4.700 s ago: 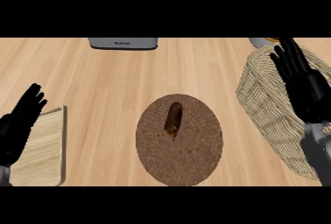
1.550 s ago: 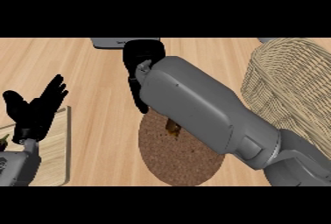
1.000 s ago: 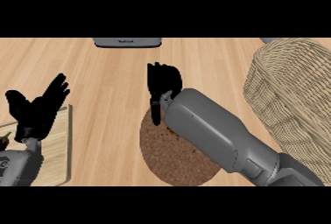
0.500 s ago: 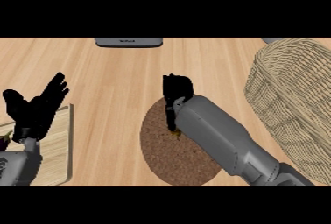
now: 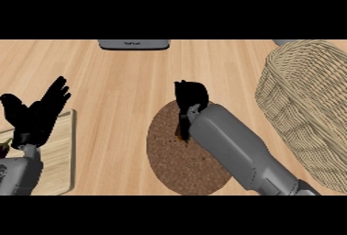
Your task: Pick the sweet potato from the placemat and place it in the basket
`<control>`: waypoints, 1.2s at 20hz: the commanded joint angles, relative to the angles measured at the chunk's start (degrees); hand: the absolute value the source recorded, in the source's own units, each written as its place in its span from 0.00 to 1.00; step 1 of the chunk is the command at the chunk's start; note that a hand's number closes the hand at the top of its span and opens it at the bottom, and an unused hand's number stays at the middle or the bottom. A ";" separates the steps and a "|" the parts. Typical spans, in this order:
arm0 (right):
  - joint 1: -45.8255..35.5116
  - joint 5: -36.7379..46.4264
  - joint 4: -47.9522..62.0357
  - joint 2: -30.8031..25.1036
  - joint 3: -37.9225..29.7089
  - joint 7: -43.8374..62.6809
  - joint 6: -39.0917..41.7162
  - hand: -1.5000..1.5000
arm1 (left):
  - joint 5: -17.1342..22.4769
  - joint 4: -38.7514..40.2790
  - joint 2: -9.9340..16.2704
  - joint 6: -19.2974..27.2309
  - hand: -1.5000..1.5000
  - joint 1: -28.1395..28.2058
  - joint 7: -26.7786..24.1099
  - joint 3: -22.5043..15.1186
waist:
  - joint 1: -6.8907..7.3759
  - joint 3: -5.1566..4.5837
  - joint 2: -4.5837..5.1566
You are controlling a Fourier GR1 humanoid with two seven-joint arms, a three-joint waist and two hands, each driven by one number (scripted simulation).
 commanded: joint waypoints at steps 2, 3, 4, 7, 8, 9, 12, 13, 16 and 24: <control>3.29 -0.42 -7.90 -2.52 -4.32 -0.10 4.21 0.00 | -0.69 -0.78 0.12 -0.47 0.50 -0.14 1.02 1.31 | -0.32 0.01 -0.10; 4.49 3.28 -0.51 1.77 -2.20 -4.42 -1.09 0.00 | -0.58 -0.67 0.21 -0.96 0.50 -1.71 2.65 1.40 | 0.13 0.01 0.09; 0.92 1.76 0.27 1.81 -3.50 -3.84 1.83 0.00 | -2.80 -2.68 -3.06 2.03 0.50 0.73 1.50 -0.76 | 0.37 0.01 0.08; 9.47 3.47 -8.46 -1.76 -2.32 -5.23 3.79 0.00 | -3.17 -1.22 -3.12 0.89 0.50 0.26 0.88 -0.19 | -0.29 0.01 -0.06; 4.50 -0.86 -3.99 1.83 2.74 0.84 0.52 0.00 | -2.31 -2.99 -2.57 0.31 0.50 -0.07 2.07 0.45 | 0.75 0.01 0.08; 6.80 3.11 -4.41 1.84 -0.88 -2.09 1.86 0.00 | -3.79 2.56 -3.05 -0.26 0.50 -1.60 -1.63 1.04 | 0.06 0.00 0.08; 4.25 5.69 -1.14 1.87 -1.45 -1.81 2.05 0.00 | -3.11 -1.53 -2.03 -1.33 0.50 -0.45 1.67 1.49 | 0.44 0.01 0.08; 7.06 7.35 -4.55 1.88 -1.70 -1.52 2.55 0.00 | -1.40 -0.64 -0.10 -3.30 0.50 -1.62 2.34 3.90 | 0.14 0.01 0.03; 7.19 7.91 -4.88 1.89 0.08 0.75 2.95 0.00 | -2.81 -1.58 -2.69 -1.90 0.50 0.89 0.98 2.96 | 0.26 0.01 0.02; 7.25 10.02 4.18 1.90 4.13 -7.43 3.63 1.00 | -4.40 -1.89 -3.88 -1.94 0.50 -1.08 2.20 2.10 | 0.57 0.01 0.15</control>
